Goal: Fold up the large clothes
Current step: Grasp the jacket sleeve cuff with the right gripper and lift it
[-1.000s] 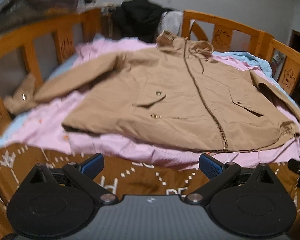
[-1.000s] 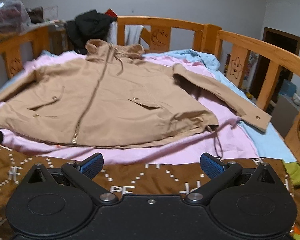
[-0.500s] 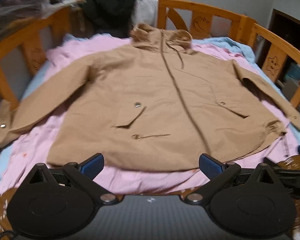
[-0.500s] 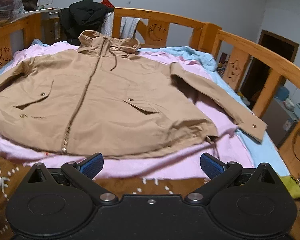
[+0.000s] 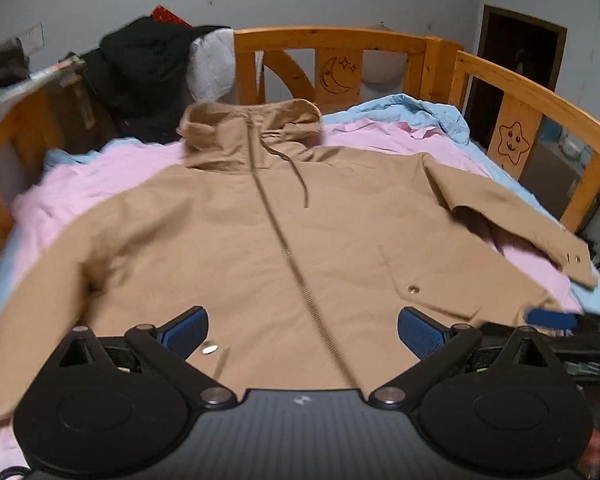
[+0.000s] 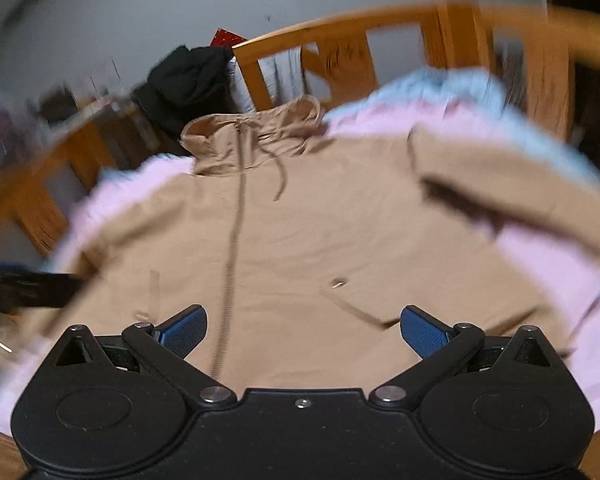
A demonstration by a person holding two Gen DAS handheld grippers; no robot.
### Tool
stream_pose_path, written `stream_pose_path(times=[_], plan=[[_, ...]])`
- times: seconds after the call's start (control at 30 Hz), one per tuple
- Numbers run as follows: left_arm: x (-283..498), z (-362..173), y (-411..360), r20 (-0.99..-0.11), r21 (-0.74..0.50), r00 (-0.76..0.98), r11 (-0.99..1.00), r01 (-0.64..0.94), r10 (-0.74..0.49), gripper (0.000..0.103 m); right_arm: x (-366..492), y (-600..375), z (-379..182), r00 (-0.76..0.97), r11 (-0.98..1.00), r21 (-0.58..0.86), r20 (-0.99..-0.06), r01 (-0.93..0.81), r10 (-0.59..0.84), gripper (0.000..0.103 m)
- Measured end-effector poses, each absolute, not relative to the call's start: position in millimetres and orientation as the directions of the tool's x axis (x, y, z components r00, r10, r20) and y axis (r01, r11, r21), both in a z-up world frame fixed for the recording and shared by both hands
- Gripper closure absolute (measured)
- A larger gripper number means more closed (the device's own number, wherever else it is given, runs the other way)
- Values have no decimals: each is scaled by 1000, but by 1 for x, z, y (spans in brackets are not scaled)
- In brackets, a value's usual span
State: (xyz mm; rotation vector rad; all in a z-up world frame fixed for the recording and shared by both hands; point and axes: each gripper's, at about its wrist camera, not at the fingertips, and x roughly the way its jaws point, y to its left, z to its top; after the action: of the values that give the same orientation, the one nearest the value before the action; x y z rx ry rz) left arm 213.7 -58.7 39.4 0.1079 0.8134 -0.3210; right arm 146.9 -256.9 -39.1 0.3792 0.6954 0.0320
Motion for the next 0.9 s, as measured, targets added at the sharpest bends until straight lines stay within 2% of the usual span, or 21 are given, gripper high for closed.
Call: stream_pose_path(times=[0.03,0.13,0.23,0.33,0.47,0.67,0.7,0.73,0.77,0.8,0.83,0.9], plan=[[219,32,-64,-726,-46,643,950,309,-244,1,147,-270,-42,764,919,378,-624,109,166,1],[232,14,-83,-704,-73,657,948,309,-269,1,131,-304,-48,777,920,345,-624,186,77,0],[247,-2,-105,-699,-10,671,942,336,-247,1,110,-353,-60,788,884,345,-614,316,-42,0],[259,-15,-130,-709,29,665,933,358,-234,1,95,-403,-81,758,742,434,-635,511,-151,1],[278,-26,-146,-741,-39,621,941,337,-253,1,92,-456,-105,713,543,511,-650,666,-263,9],[297,-23,-152,-753,-68,605,945,321,-260,1,108,-499,-123,678,361,575,-641,735,-359,21],[300,-20,-152,-754,-73,601,944,322,-264,1,112,-504,-125,676,352,578,-633,736,-376,28],[304,-17,-153,-758,-77,594,941,329,-270,1,116,-509,-126,666,341,571,-630,746,-400,40],[307,-13,-153,-762,-78,586,937,340,-276,1,118,-511,-128,647,325,560,-635,762,-422,45],[309,-8,-154,-767,-75,578,933,353,-280,1,121,-515,-130,626,299,553,-640,778,-445,55],[312,-3,-157,-775,-67,567,927,368,-281,1,123,-518,-132,607,273,549,-641,790,-470,71],[317,11,-161,-786,-53,546,911,408,-290,1,125,-521,-133,564,231,527,-654,818,-505,87]])
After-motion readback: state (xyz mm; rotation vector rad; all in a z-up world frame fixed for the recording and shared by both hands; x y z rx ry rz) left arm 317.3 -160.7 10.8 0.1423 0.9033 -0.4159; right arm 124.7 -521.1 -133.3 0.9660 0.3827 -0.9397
